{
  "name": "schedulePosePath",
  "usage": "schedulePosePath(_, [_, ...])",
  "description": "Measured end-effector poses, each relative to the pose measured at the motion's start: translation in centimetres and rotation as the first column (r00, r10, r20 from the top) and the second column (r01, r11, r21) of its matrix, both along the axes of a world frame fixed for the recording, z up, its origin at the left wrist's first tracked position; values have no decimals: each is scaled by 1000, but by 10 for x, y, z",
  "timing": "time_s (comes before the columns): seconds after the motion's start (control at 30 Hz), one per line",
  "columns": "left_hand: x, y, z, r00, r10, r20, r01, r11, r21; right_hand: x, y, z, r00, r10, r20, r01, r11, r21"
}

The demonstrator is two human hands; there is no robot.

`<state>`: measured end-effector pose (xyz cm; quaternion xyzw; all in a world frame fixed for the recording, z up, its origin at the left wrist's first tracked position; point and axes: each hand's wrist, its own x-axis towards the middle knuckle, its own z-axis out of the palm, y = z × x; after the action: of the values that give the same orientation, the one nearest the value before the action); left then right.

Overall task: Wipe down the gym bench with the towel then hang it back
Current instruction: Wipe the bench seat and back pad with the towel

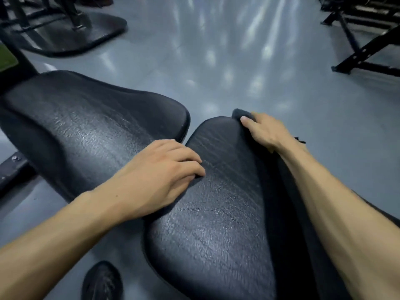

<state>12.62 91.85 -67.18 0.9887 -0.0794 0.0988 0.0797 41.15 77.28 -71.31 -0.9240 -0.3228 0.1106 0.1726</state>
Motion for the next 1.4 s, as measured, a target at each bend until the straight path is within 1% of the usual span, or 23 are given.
schedulePosePath(0.1, [-12,6,7,997,68,41,-68,998,-5,-9,22,16,999,41,-33,-42,999,-14])
schedulePosePath(0.17, [-24,10,15,992,100,72,-102,995,20,-16,34,22,995,87,-44,-87,996,-9])
schedulePosePath(0.23, [-35,15,25,984,147,103,-150,988,24,-33,54,28,985,170,-30,-170,986,3])
schedulePosePath(0.3, [-49,19,33,971,215,103,-216,976,-3,-56,73,34,962,272,13,-273,962,1])
schedulePosePath(0.33, [-57,22,35,963,250,98,-250,968,-12,-65,78,35,954,299,30,-299,954,-8])
schedulePosePath(0.47, [-81,30,39,942,326,81,-324,945,-38,-85,75,38,963,267,30,-268,963,27])
schedulePosePath(0.57, [-91,33,44,924,366,113,-358,930,-86,-103,68,44,968,251,17,-251,961,114])
schedulePosePath(0.67, [-95,29,45,920,377,110,-364,924,-119,-135,58,49,959,280,34,-280,932,231])
schedulePosePath(0.77, [-95,18,45,915,394,83,-382,915,-131,-175,42,46,929,341,144,-369,890,268])
schedulePosePath(0.83, [-97,12,43,908,416,55,-404,901,-160,-197,32,45,924,346,165,-380,878,292])
schedulePosePath(1.0, [-113,8,38,864,501,57,-453,820,-349,-244,19,42,903,384,191,-427,846,318])
schedulePosePath(1.13, [-122,11,37,840,539,64,-457,766,-453,-280,13,36,860,440,257,-500,825,264])
schedulePosePath(1.23, [-123,11,35,840,540,52,-447,743,-497,-305,10,29,786,529,319,-601,775,194])
schedulePosePath(1.3, [-123,12,33,840,542,39,-448,732,-513,-308,8,29,769,561,307,-626,760,178])
schedulePosePath(1.4, [-122,12,31,840,541,34,-448,728,-519,-312,0,33,790,577,209,-613,750,246])
